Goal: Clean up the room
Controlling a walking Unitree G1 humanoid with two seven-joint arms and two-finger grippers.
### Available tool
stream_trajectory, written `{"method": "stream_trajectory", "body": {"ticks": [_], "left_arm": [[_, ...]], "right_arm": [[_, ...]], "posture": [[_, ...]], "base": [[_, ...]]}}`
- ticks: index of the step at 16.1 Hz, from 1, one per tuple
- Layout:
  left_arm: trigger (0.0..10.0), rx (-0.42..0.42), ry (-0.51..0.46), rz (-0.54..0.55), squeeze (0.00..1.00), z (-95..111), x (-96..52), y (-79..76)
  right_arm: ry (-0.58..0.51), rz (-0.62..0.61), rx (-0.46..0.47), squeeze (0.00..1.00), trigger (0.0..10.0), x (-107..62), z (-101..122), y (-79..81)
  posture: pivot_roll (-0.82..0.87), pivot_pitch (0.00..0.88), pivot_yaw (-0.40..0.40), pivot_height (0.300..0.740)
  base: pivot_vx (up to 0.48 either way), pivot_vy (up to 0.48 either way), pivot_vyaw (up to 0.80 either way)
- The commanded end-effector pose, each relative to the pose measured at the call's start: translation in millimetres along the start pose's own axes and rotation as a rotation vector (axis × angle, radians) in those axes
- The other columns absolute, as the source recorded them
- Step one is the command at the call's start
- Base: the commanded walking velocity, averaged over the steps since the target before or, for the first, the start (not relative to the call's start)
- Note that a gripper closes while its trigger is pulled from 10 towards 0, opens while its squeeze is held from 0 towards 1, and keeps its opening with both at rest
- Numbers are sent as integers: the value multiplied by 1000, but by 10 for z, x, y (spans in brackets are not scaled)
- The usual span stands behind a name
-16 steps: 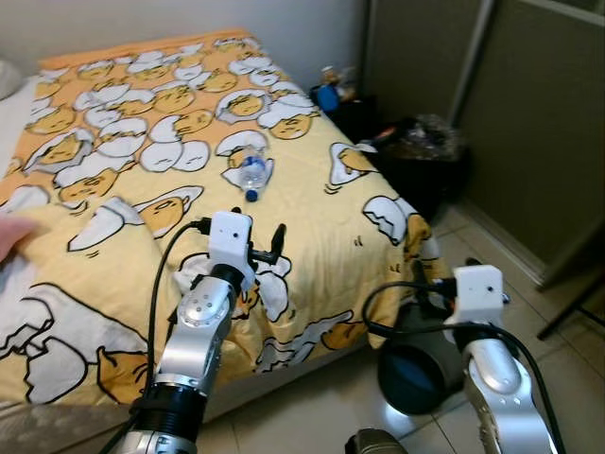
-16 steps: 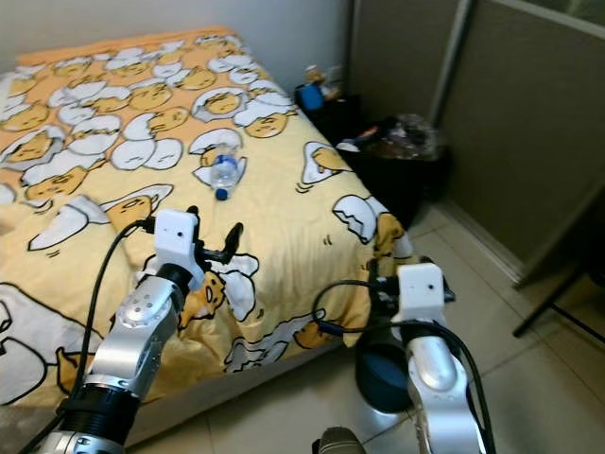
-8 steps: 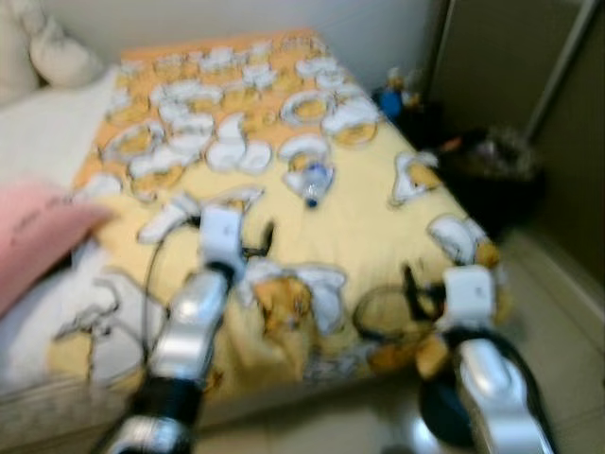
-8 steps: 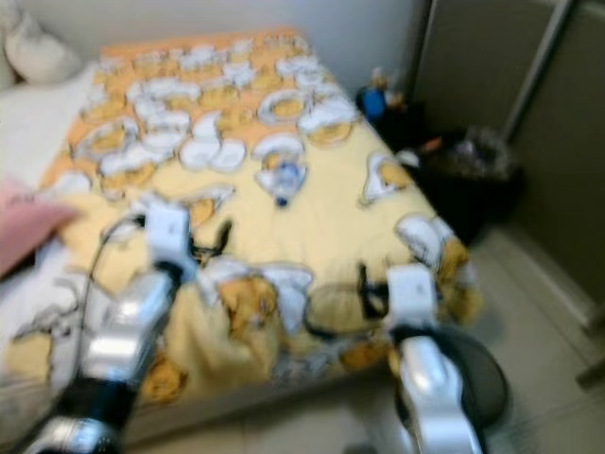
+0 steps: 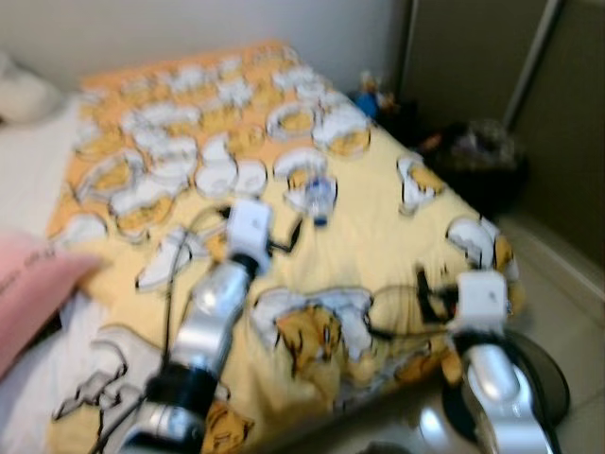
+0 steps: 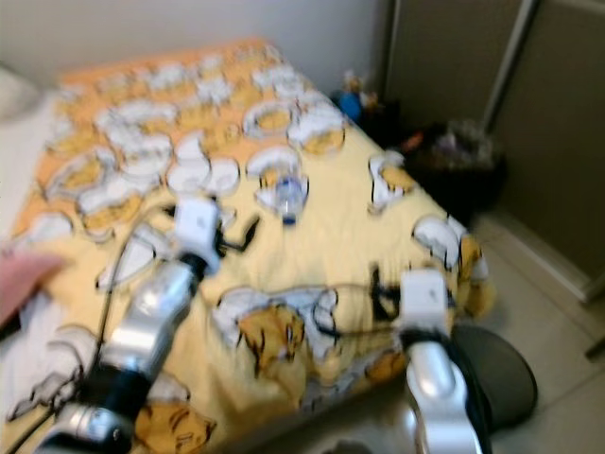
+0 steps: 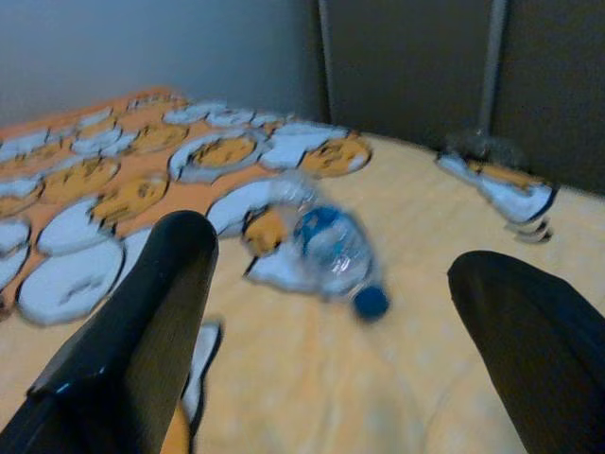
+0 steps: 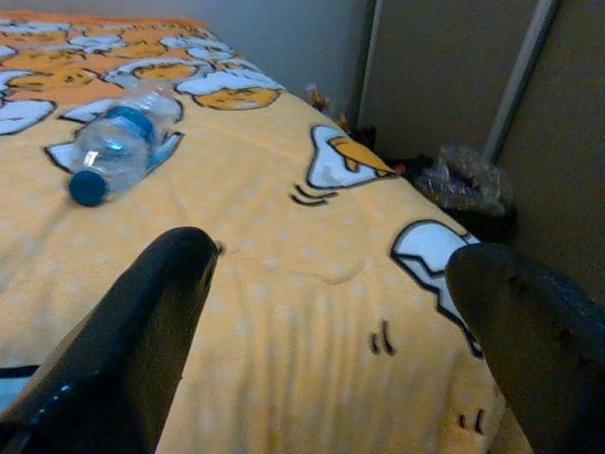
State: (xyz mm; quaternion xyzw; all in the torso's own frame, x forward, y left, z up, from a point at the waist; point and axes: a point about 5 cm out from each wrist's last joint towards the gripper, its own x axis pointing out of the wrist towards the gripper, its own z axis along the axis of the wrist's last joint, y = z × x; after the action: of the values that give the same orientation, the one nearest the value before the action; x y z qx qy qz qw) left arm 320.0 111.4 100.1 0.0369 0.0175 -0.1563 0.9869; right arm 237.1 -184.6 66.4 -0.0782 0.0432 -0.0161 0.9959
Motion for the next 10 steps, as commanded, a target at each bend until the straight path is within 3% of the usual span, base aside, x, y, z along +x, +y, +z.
{"method": "stream_trajectory", "body": {"ticks": [1,4,10], "left_arm": [[10000,0,16,15,0,-40,-19,34],[10000,-3,12,-3,0,-36,-9,-3],[10000,-41,9,11,0,-34,-13,5]], "right_arm": [[-1,-4,-8,0,10000,-17,-1,-9],[4,-11,-6,0,10000,-43,-15,-13],[9,-14,0,0,10000,-92,-27,-7]], "posture": [[-233,0,121,725],[-238,0,126,725],[-247,0,131,725]], "base": [[0,0,0],[0,0,0],[419,0,0]]}}
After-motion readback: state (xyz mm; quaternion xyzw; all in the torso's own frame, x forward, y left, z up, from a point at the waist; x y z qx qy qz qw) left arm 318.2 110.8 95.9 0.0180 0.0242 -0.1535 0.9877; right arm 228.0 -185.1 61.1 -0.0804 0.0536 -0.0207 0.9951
